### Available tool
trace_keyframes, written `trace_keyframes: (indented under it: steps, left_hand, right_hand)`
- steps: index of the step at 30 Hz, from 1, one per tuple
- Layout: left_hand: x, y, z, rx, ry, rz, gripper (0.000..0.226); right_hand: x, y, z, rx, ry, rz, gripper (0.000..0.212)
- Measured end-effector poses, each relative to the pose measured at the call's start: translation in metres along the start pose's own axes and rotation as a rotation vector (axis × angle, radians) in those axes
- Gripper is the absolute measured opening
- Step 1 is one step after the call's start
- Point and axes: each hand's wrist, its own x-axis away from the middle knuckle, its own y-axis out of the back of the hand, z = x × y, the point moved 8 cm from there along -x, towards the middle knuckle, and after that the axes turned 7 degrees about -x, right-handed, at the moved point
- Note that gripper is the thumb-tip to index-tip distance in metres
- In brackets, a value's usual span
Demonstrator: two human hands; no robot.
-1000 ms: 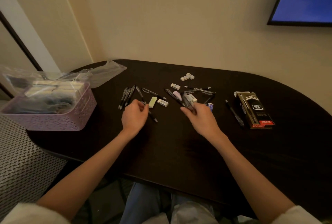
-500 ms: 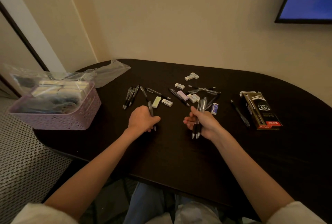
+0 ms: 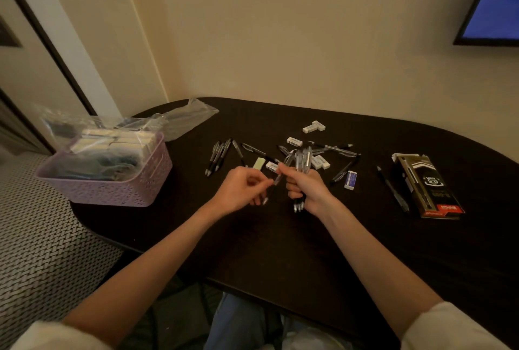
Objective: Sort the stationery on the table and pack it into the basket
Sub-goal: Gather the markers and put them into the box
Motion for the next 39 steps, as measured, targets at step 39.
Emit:
trace_keyframes:
  steps: [39]
  left_hand:
    - [-0.14,0.039,0.06,-0.391,0.556,-0.057,0.03]
  right_hand:
    - [-0.036,0.032,0.052,-0.179,0.269,-0.143,0.027]
